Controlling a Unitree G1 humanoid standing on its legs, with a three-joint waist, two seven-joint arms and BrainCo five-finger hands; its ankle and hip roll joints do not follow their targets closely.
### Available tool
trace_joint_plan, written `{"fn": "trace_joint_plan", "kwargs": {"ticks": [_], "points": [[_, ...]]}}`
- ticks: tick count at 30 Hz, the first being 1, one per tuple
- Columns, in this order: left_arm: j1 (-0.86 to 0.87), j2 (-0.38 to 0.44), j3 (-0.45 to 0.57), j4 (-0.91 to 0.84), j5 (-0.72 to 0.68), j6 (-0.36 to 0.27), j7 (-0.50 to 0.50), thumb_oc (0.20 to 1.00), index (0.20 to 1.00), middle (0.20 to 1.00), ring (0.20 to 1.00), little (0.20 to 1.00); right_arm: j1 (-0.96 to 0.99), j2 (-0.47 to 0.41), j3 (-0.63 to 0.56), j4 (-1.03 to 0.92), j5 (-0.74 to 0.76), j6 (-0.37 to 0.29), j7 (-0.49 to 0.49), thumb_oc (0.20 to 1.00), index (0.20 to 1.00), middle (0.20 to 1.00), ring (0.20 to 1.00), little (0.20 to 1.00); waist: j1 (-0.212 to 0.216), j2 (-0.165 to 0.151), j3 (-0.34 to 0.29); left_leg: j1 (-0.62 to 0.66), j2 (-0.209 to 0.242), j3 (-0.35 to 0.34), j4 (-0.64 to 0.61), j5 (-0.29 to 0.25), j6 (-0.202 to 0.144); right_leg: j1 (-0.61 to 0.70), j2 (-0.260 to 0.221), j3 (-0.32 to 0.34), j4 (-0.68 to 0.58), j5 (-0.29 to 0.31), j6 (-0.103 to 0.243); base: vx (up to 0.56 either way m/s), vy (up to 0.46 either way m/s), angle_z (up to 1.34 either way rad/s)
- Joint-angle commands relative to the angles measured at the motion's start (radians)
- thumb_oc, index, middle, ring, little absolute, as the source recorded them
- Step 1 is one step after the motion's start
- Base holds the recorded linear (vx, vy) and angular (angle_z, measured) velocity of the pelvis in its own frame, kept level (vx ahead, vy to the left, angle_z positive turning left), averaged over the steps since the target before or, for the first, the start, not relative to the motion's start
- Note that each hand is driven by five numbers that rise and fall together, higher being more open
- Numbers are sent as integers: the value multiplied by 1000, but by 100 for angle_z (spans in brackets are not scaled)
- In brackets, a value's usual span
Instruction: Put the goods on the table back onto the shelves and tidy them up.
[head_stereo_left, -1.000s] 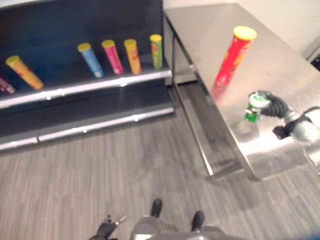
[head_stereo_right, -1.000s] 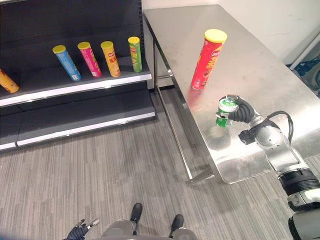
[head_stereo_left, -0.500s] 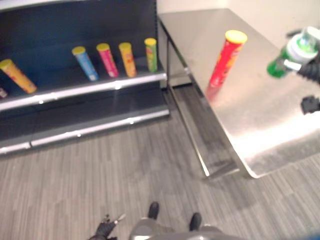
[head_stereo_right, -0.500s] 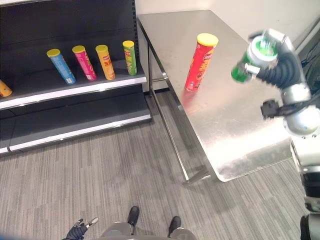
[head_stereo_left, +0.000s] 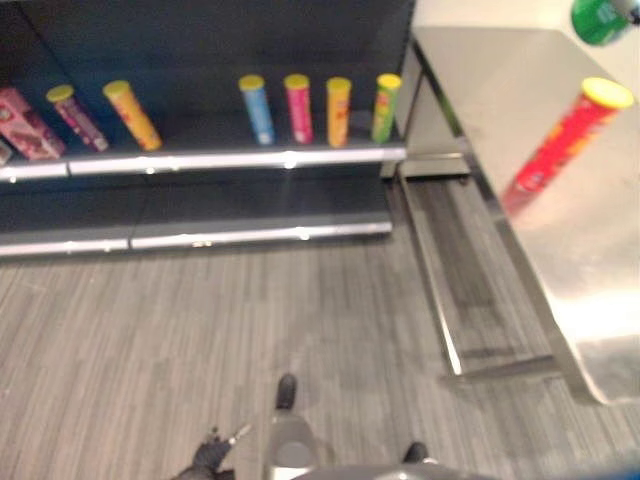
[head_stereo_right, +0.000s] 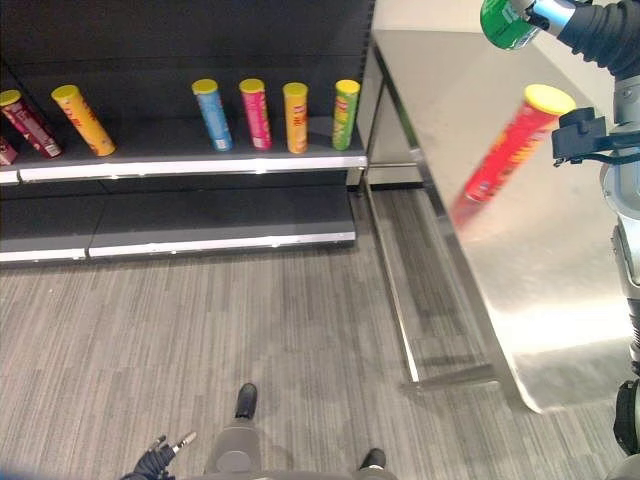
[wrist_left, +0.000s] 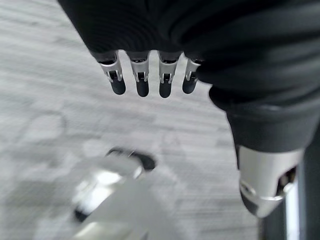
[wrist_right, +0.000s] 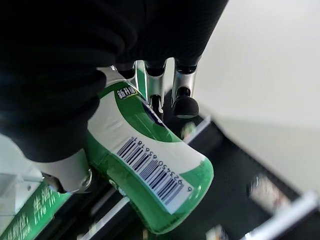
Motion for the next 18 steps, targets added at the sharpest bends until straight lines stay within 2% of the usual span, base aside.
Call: {"fn": "trace_joint_plan", "kwargs": {"ticks": [1, 2, 3, 4, 5, 6, 8, 9, 11, 13, 14, 15, 18], "points": [[31, 82, -54, -28, 58, -22, -5, 1000, 1000, 1000, 1000, 1000, -165, -46, 100, 118, 19, 18, -22, 200, 200, 200, 200, 200, 53, 5, -71, 54, -29, -35, -10, -121, 9, 2, -119, 107, 159, 129, 51, 116, 478, 23], [31, 81, -53, -28, 58, -22, -5, 1000, 1000, 1000, 1000, 1000, -167, -46, 102, 119, 19, 18, -22, 200, 200, 200, 200, 200, 52, 4, -72, 53, -29, -35, -10, -121, 9, 1, -120, 107, 159, 129, 51, 167, 568, 32], [39, 104, -56, -26, 69, -21, -10, 1000, 1000, 1000, 1000, 1000, -212, -58, 153, 179, 36, 17, -16, 200, 200, 200, 200, 200, 56, 5, -67, 79, -66, -42, -8, -146, 35, -12, -141, 114, 225, 154, 33, 101, 262, 21], [39, 103, -56, -26, 69, -21, -10, 1000, 1000, 1000, 1000, 1000, -214, -58, 154, 180, 36, 17, -17, 200, 200, 200, 200, 200, 56, 6, -67, 79, -66, -42, -8, -146, 35, -12, -141, 114, 225, 154, 33, 216, 436, 22], [39, 130, -60, -34, 70, -17, -17, 1000, 1000, 1000, 1000, 1000, -248, -89, 187, 235, 54, 19, -10, 200, 200, 200, 200, 200, 50, 4, -62, 90, -88, -74, -9, -159, 53, -57, -87, 181, 284, 128, 10, 167, 245, 15], [43, 139, -56, -38, 69, -18, -22, 1000, 1000, 1000, 1000, 1000, -278, -105, 207, 260, 65, 20, -7, 200, 200, 200, 200, 200, 50, 5, -59, 90, -95, -83, -7, -162, 59, -79, -53, 198, 287, 104, 6, 227, 291, 45], [42, 152, -54, -38, 65, -18, -30, 1000, 1000, 1000, 1000, 1000, -347, -122, 252, 316, 97, 16, -4, 200, 200, 200, 200, 200, 44, 15, -51, 104, -95, -102, -10, -169, 64, -134, 32, 198, 251, -2, -17, 167, 125, 48], [39, 154, -55, -39, 60, -19, -32, 1000, 1000, 1000, 1000, 1000, -379, -129, 274, 334, 116, 11, -4, 200, 200, 200, 200, 200, 36, 17, -40, 112, -99, -113, -6, -175, 65, -171, 77, 199, 223, -23, -20, 161, 90, 19], [34, 147, -52, -41, 44, -17, -33, 1000, 1000, 1000, 1000, 1000, -432, -140, 312, 377, 140, 4, -11, 200, 200, 200, 200, 200, 19, 16, -16, 138, -127, -141, 1, -189, 73, -238, 155, 215, 150, -12, -13, 189, 104, 16], [23, 138, -56, -36, 36, -15, -33, 1000, 1000, 1000, 1000, 1000, -461, -150, 332, 417, 166, 0, -15, 200, 200, 200, 200, 200, -3, 11, 4, 176, -159, -184, 1, -205, 80, -303, 222, 242, 86, 24, -1, 255, 132, 29], [17, 135, -56, -33, 32, -17, -30, 1000, 1000, 1000, 1000, 1000, -484, -157, 348, 439, 174, -1, -17, 200, 200, 200, 200, 200, -13, -2, 7, 187, -185, -205, 1, -207, 82, -334, 239, 248, 54, 51, 8, 189, 96, 55], [17, 131, -56, -32, 32, -17, -30, 1000, 1000, 1000, 1000, 1000, -497, -157, 361, 445, 176, -3, -16, 200, 200, 200, 200, 200, -16, 4, 8, 190, -181, -207, 1, -211, 82, -328, 242, 245, 49, 52, 8, 182, 75, 77], [5, 124, -58, -27, 24, -19, -28, 1000, 1000, 1000, 1000, 1000, -557, -160, 406, 492, 197, -4, -16, 200, 200, 200, 200, 200, -23, -21, 18, 222, -213, -249, 11, -237, 83, -366, 276, 218, -14, 93, 19, 266, 32, 80]]}}
